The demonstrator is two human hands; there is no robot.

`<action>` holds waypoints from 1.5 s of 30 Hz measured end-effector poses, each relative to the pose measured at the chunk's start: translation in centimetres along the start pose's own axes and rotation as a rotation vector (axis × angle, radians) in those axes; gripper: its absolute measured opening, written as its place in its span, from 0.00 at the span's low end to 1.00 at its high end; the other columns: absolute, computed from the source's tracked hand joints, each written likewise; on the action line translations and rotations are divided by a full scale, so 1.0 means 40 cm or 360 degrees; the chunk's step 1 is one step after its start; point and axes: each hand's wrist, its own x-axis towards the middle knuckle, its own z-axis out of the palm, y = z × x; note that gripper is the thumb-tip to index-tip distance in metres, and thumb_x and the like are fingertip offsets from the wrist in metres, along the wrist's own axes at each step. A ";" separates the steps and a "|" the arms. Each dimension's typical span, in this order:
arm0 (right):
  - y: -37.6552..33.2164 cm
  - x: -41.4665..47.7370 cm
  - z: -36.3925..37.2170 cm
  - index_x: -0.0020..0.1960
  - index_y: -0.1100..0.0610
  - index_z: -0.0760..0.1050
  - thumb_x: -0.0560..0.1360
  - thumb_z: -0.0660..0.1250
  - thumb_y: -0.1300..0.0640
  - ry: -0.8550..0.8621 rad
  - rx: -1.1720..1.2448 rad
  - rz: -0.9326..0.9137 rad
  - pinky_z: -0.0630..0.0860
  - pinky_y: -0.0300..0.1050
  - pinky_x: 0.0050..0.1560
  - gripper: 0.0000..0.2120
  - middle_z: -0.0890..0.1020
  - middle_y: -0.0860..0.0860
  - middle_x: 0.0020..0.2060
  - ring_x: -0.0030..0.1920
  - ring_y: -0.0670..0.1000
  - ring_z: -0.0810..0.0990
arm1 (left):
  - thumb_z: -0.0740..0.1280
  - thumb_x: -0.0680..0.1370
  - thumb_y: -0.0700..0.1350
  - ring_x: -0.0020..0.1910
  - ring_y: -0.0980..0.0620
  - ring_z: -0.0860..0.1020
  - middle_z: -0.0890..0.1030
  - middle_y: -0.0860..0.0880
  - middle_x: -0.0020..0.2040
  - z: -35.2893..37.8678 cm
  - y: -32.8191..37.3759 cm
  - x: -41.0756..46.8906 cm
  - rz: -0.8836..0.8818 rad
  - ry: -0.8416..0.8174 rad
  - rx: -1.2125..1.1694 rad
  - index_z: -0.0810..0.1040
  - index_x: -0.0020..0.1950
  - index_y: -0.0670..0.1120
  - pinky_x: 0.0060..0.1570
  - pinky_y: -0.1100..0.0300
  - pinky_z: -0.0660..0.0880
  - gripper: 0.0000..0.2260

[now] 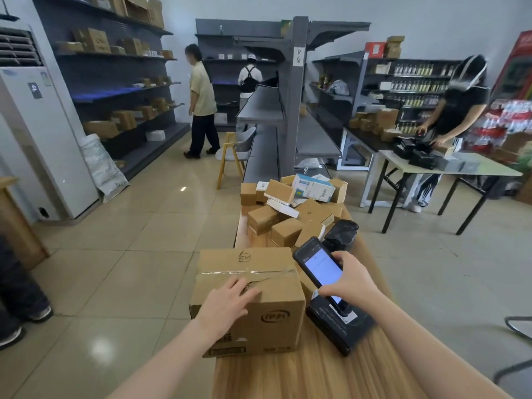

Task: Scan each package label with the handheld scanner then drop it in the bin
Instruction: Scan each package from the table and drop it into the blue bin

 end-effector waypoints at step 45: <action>0.024 -0.024 0.124 0.65 0.54 0.64 0.55 0.78 0.48 -0.0218 -0.0103 0.0108 0.69 0.34 0.37 0.42 0.70 0.48 0.52 0.49 0.45 0.71 | 0.59 0.77 0.65 0.79 0.46 0.45 0.50 0.54 0.80 -0.001 -0.022 -0.070 -0.0460 -0.0234 -0.0399 0.55 0.77 0.60 0.68 0.48 0.70 0.30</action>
